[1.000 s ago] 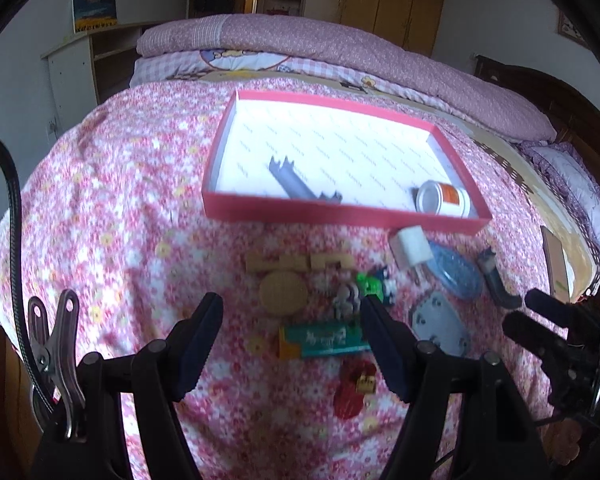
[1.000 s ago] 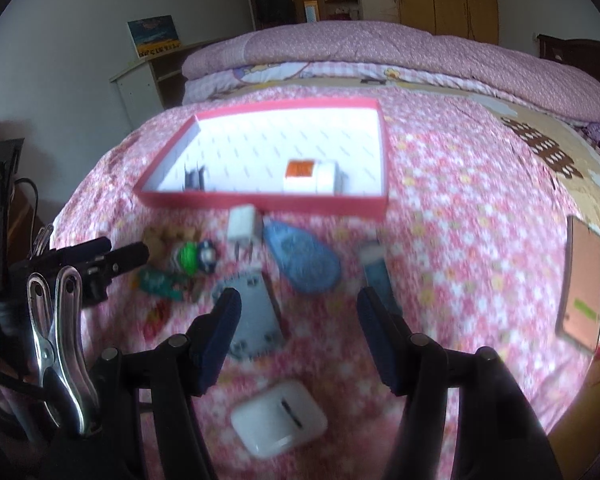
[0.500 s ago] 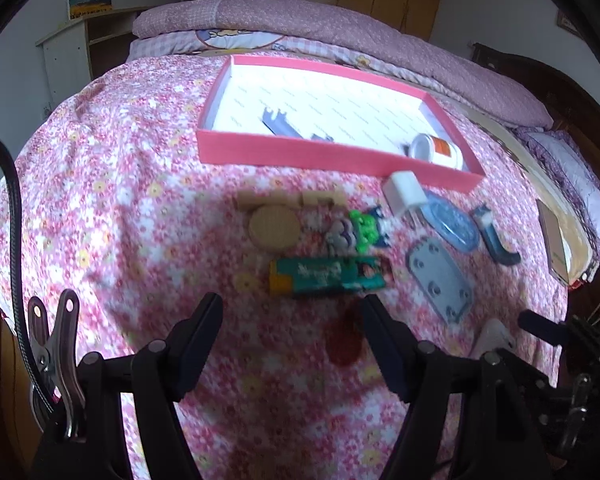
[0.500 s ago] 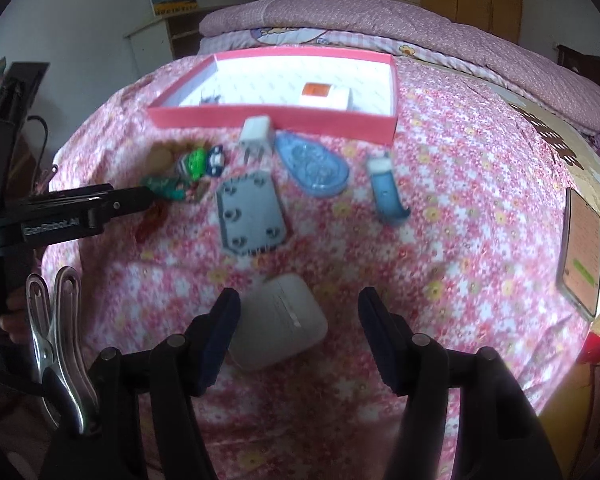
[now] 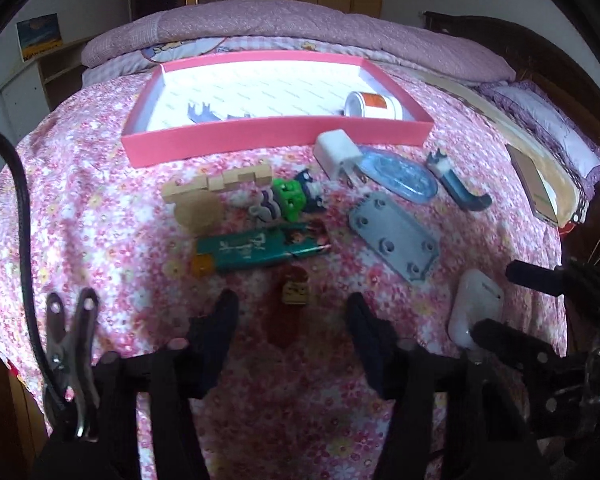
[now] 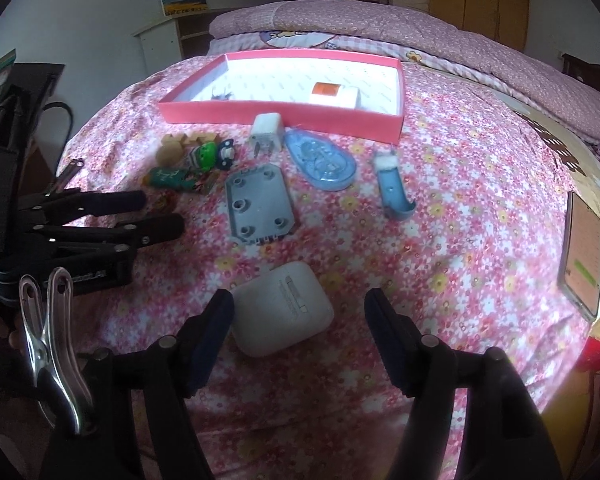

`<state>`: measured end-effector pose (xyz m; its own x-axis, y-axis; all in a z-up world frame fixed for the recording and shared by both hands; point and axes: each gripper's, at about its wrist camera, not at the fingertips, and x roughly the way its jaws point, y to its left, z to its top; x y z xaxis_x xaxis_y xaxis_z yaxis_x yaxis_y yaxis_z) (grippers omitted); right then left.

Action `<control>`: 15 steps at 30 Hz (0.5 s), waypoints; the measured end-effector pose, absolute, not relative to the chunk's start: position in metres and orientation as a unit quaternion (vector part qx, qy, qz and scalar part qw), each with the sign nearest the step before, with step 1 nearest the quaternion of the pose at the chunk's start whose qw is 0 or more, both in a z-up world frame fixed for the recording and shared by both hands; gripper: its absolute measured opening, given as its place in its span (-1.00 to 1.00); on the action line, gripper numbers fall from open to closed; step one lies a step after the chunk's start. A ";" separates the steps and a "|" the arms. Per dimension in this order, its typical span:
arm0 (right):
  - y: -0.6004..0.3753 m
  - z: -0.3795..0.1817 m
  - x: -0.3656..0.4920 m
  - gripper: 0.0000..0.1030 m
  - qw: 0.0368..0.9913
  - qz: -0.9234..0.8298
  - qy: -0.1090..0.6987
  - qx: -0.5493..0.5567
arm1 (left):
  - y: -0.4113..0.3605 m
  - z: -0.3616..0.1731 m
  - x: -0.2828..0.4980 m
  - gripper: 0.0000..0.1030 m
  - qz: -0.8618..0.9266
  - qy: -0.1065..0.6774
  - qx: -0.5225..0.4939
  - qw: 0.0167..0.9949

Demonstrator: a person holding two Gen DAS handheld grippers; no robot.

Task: Organize rigid objects
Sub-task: 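Grasp the small red figurine with the left tool while the right tool grasps the white earbud case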

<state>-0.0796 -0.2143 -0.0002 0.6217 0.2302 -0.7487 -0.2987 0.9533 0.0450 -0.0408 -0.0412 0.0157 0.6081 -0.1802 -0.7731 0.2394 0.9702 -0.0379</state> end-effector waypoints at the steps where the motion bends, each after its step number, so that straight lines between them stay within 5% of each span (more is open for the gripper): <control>1: -0.214 -0.001 -0.080 0.35 0.899 0.148 0.410 -0.042 | -0.042 0.015 -0.042 -0.03 -0.114 0.423 0.039 0.898; 7: -0.211 -0.004 -0.080 0.35 0.896 0.155 0.414 -0.044 | -0.043 0.016 -0.043 -0.57 -0.127 0.416 0.039 0.900; 15: -0.203 -0.010 -0.081 0.35 0.889 0.174 0.418 -0.067 | -0.035 0.024 -0.047 -0.57 -0.132 0.406 0.025 0.904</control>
